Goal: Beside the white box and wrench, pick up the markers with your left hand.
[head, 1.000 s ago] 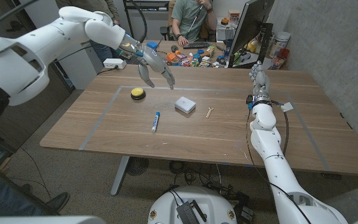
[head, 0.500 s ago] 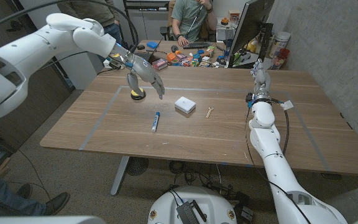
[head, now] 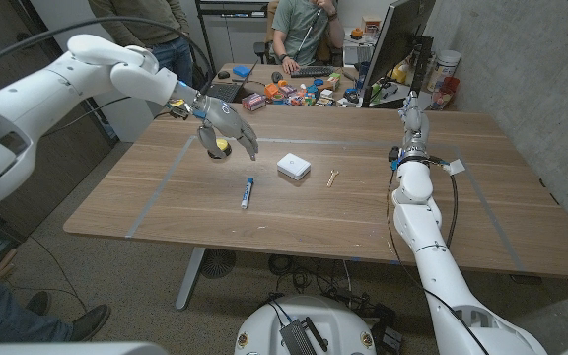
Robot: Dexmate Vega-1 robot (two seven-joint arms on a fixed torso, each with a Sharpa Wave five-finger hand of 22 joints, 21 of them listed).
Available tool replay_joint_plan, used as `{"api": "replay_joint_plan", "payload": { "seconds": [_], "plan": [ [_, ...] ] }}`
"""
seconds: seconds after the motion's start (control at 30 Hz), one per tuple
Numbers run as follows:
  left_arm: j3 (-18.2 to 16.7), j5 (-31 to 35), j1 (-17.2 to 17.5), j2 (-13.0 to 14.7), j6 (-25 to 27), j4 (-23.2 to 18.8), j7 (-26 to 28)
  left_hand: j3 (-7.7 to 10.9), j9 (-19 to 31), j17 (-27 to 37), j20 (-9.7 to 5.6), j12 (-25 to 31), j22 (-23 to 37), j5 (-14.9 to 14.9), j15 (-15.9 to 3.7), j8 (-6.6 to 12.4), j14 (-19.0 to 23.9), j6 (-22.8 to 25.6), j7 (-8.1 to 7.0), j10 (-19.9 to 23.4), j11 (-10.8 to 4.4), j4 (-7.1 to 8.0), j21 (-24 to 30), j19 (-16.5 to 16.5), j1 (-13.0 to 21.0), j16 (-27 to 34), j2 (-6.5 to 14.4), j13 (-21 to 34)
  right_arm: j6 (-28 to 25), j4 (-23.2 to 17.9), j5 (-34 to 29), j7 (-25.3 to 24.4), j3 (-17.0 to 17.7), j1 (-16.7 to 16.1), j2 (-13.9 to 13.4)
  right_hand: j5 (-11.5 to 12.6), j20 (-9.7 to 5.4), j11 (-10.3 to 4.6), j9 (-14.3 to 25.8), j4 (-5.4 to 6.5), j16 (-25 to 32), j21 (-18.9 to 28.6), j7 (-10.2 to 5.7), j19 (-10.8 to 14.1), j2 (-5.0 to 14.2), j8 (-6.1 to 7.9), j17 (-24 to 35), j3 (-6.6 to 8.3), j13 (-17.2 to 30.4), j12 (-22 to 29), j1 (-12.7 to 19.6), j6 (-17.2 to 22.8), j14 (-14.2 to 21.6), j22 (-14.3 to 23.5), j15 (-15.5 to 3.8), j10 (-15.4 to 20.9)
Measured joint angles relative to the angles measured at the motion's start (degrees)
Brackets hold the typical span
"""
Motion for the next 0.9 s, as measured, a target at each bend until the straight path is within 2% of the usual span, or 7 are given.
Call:
{"api": "replay_joint_plan", "payload": {
  "seconds": [0.13, 0.37, 0.4, 0.9],
  "plan": [
    [-0.84, 1.18, 1.69, -0.32, 0.76, 0.66, 2.4, 0.0, 0.0, 0.0, 0.0, 0.07, 0.0, 0.0, 0.0, 0.0, 0.0, 0.21, 0.21, 0.0, 0.0, 0.0, 0.0, 0.0, 0.0, 0.0, 0.0, 0.22, 0.01, -0.3, -0.31, -0.46, -0.04, -0.05, 0.02, 0.0, 0.4, 0.0, 0.0, 0.0, 0.0, 0.0, -0.21, -0.4, 0.0, 0.0, 0.0, 0.0, 0.0, 0.0, 0.0, -0.21, 0.0, 0.0, 0.0, 0.0],
    [-0.73, 0.49, 2.29, -0.69, 1.47, 1.54, 2.61, -0.47, 0.0, -0.01, 0.3, 0.07, 0.0, 0.0, 0.0, 0.0, 0.0, 0.52, 0.51, 0.0, 0.0, 0.01, 0.0, -0.29, 0.0, 0.0, 0.0, 0.25, 0.01, -0.36, -0.56, -0.82, -0.02, 0.2, 0.04, 0.0, 0.08, 0.0, 0.0, 0.0, 0.0, 0.0, -0.21, -0.72, 0.33, 0.0, 0.0, 0.0, 0.0, 0.0, -0.33, -0.2, -0.02, 0.0, 0.02, 0.0],
    [0.09, 0.34, 2.71, -1.2, 1.51, 2.81, 2.51, -0.47, 0.0, -0.01, 0.3, 0.07, 0.0, 0.0, 0.0, 0.0, 0.0, 0.56, 0.55, 0.0, 0.0, 0.01, 0.0, -0.29, 0.0, 0.0, 0.0, 0.25, 0.01, -0.36, -0.56, -0.82, -0.02, 0.21, 0.04, 0.0, 0.08, 0.0, 0.0, 0.0, 0.0, 0.0, -0.21, -0.72, 0.39, 0.0, 0.0, 0.0, 0.0, 0.0, -0.39, -0.2, -0.22, 0.0, 0.23, 0.0],
    [4.16, -6.43, 3.08, -3.0, 2.31, 7.33, -5.11, -0.64, -0.01, -0.01, 0.3, 0.06, 0.0, 0.0, 0.31, 0.22, -0.31, 1.66, 0.38, -0.02, 0.02, 0.18, 0.0, -0.28, 0.17, 0.0, 0.17, 0.79, -0.76, 0.7, -0.3, -1.53, 0.59, 1.25, 0.08, 0.44, 0.59, 0.13, 0.0, 0.0, 0.0, 0.0, -0.21, -1.21, 0.39, 0.0, 0.01, 0.0, -0.01, 0.0, -0.39, -0.2, -0.58, 0.0, 0.59, -0.52]
  ]
}}
